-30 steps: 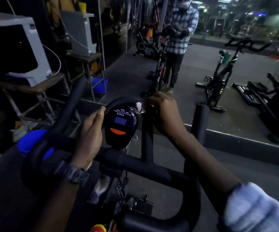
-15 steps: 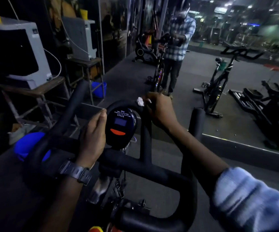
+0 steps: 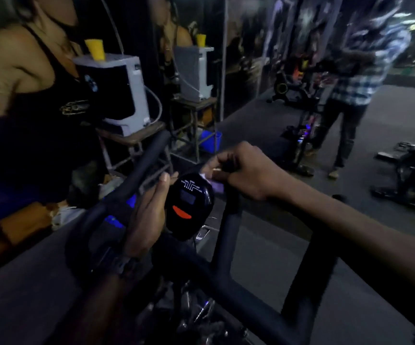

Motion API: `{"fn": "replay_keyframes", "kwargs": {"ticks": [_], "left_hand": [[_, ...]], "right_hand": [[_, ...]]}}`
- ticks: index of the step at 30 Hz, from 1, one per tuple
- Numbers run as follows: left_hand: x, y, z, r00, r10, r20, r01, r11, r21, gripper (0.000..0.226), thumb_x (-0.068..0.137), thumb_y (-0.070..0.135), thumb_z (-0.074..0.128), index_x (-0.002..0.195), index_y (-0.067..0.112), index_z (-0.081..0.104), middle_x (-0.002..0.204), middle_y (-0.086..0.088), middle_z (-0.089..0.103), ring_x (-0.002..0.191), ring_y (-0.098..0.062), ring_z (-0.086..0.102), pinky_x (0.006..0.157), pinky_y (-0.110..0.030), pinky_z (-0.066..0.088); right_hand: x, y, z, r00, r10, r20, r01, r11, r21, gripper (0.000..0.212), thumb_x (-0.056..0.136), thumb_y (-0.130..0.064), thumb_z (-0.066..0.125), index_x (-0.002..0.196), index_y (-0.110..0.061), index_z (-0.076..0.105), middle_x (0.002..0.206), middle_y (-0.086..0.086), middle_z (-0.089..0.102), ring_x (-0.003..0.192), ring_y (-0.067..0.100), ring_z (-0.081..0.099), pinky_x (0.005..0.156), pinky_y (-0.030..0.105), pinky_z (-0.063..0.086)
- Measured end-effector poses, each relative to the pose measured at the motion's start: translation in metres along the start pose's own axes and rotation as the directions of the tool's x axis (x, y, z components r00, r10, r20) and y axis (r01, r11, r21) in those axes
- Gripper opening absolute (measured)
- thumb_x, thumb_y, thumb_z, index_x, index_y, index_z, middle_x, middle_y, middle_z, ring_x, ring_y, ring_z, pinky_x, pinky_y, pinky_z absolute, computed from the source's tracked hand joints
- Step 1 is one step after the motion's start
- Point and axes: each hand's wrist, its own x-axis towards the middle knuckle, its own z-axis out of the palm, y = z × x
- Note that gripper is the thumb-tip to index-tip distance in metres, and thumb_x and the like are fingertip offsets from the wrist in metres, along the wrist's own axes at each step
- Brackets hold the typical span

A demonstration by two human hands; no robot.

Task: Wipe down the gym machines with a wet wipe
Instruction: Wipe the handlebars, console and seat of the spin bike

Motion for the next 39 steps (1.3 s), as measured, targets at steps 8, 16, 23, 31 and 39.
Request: {"fn": "replay_keyframes", "kwargs": {"ticks": [8, 16, 23, 31, 39], "left_hand": [[-0.022, 0.032, 0.018, 0.983, -0.172, -0.062, 0.160, 0.973, -0.166, 0.066, 0.104, 0.044, 0.010, 0.111, 0.007, 0.064, 0.096, 0.004, 0.076, 0.087, 0.000, 0.070, 0.070, -0.011, 0.051], [-0.017, 0.022, 0.014, 0.973, -0.202, -0.110, 0.172, 0.956, -0.236, 0.074, 0.101, 0.053, 0.015, 0.129, 0.001, 0.059, 0.131, -0.008, 0.062, 0.120, -0.012, 0.059, 0.100, -0.020, 0.048], [-0.007, 0.009, 0.005, 0.972, -0.224, 0.068, 0.234, 0.920, -0.314, 0.075, 0.097, 0.061, 0.018, 0.129, 0.009, 0.061, 0.130, -0.005, 0.063, 0.113, -0.011, 0.062, 0.089, -0.020, 0.050], [0.003, 0.007, -0.002, 0.979, -0.174, 0.107, 0.201, 0.910, -0.363, 0.077, 0.086, 0.078, 0.018, 0.094, 0.023, 0.071, 0.127, 0.000, 0.063, 0.120, -0.008, 0.056, 0.107, -0.027, 0.034], [0.003, 0.010, -0.002, 0.984, -0.169, 0.057, 0.178, 0.960, -0.217, 0.070, 0.083, 0.084, 0.025, 0.092, 0.036, 0.075, 0.096, 0.014, 0.075, 0.100, 0.000, 0.066, 0.099, -0.022, 0.046]], "right_hand": [[-0.032, -0.014, 0.039, 0.792, -0.589, 0.159, 0.564, 0.608, -0.560, 0.012, 0.082, -0.012, 0.062, 0.092, -0.009, 0.068, 0.098, 0.007, 0.059, 0.092, 0.027, 0.052, 0.055, 0.038, 0.054], [-0.039, -0.020, 0.033, 0.892, -0.447, 0.066, 0.401, 0.714, -0.574, 0.020, 0.085, -0.024, 0.062, 0.104, -0.022, 0.065, 0.099, -0.001, 0.055, 0.095, 0.021, 0.055, 0.066, 0.032, 0.051], [-0.050, -0.029, 0.101, 0.863, -0.461, 0.208, 0.472, 0.587, -0.657, 0.013, 0.082, -0.021, 0.057, 0.076, -0.013, 0.065, 0.081, 0.002, 0.057, 0.078, 0.023, 0.056, 0.057, 0.030, 0.045], [-0.006, -0.044, 0.020, 0.954, -0.269, 0.129, 0.262, 0.547, -0.795, 0.015, 0.088, -0.031, 0.055, 0.084, -0.022, 0.066, 0.085, 0.000, 0.060, 0.077, 0.018, 0.059, 0.061, 0.020, 0.029], [0.022, -0.039, 0.031, 0.948, -0.239, 0.212, 0.316, 0.598, -0.737, 0.014, 0.086, -0.024, 0.058, 0.095, -0.018, 0.068, 0.097, 0.005, 0.063, 0.090, 0.023, 0.061, 0.068, 0.033, 0.051]]}}
